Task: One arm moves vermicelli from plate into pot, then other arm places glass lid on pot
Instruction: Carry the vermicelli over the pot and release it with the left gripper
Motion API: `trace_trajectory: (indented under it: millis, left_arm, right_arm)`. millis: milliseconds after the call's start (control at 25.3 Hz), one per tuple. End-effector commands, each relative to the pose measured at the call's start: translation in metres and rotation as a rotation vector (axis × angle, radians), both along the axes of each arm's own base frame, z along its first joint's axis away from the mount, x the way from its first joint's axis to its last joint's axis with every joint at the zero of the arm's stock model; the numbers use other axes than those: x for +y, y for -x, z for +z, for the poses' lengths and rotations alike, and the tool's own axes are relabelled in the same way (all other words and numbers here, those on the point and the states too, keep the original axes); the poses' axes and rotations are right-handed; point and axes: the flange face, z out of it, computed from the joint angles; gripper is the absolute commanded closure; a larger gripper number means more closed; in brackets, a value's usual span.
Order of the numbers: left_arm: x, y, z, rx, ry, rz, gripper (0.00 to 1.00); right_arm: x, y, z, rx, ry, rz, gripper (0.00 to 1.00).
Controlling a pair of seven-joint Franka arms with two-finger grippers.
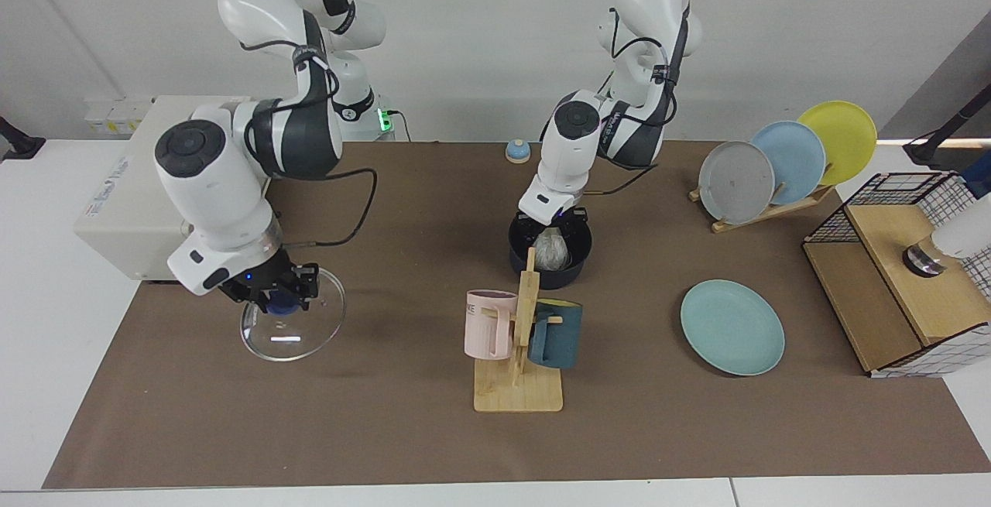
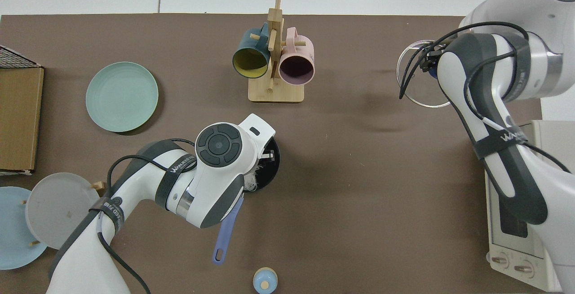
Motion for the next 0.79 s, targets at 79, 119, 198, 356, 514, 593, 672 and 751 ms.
trace_trajectory:
  millis: [79, 119, 198, 356, 514, 593, 672, 751]
  left_arm:
    - [0.019, -0.002, 0.048, -0.065, -0.015, 0.020, 0.00]
    - [0.025, -0.005, 0.058, -0.066, -0.021, 0.024, 0.00]
    - [0.041, -0.016, 0.074, -0.063, -0.032, 0.018, 0.00]
    - [0.070, -0.032, 0.100, -0.070, -0.041, -0.006, 0.00]
    - [0.105, -0.049, 0.121, -0.090, -0.043, -0.031, 0.00]
    - [0.121, -0.056, 0.131, -0.100, -0.045, -0.042, 0.00]
    - [0.139, -0.059, 0.137, -0.099, -0.052, -0.052, 0.00]
    - [0.150, -0.061, 0.143, -0.106, -0.057, -0.076, 0.00]
  right_arm:
    - [0.000, 0.093, 0.065, 0.016, -0.038, 0.021, 1.00]
    - [0.000, 0.101, 0.074, 0.018, -0.038, 0.022, 1.00]
    - [0.002, 0.116, 0.089, 0.033, -0.038, 0.027, 1.00]
    - [0.032, 0.134, 0.108, 0.050, -0.026, -0.023, 1.00]
    - [0.124, 0.155, 0.113, 0.033, 0.034, -0.096, 1.00]
    - [0.173, 0.166, 0.114, 0.013, 0.038, -0.116, 1.00]
    - [0.208, 0.171, 0.110, 0.004, 0.019, -0.163, 1.00]
    - [0.247, 0.174, 0.103, 0.007, -0.006, -0.187, 1.00]
